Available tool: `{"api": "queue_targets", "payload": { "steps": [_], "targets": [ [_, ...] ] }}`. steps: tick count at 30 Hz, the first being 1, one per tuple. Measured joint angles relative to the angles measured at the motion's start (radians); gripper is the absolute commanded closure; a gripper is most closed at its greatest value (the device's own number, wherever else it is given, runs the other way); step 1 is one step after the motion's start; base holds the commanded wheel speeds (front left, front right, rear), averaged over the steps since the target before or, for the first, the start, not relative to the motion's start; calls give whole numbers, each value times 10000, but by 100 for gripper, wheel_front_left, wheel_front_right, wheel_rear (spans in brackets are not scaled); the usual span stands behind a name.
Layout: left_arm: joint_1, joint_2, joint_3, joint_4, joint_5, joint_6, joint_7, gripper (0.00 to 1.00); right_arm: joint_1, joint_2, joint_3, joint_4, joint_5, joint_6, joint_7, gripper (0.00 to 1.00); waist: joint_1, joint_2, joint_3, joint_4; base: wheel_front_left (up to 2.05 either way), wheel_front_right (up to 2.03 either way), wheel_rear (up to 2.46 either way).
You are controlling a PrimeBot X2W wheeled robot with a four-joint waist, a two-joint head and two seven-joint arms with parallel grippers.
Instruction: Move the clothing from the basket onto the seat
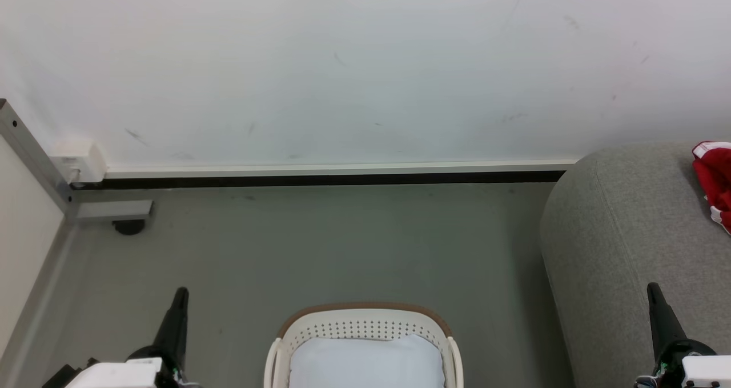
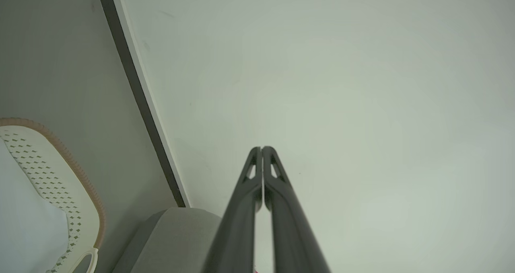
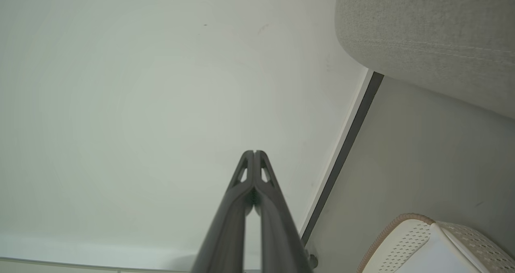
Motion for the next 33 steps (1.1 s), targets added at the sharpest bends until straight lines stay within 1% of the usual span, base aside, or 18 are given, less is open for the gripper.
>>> {"api": "queue_targets", "payload": {
  "steps": [11,33],
  "targets": [
    [-85,-8,84,0,-602,-50,171,100,-50,0,-56,-10,683,-2,205,100,0,0,19,94,0,0,0],
    [-88,-8,88,2,-602,-59,171,100,-56,2,-73,-12,688,-2,209,100,0,0,19,94,0,0,0]
  ]
}}
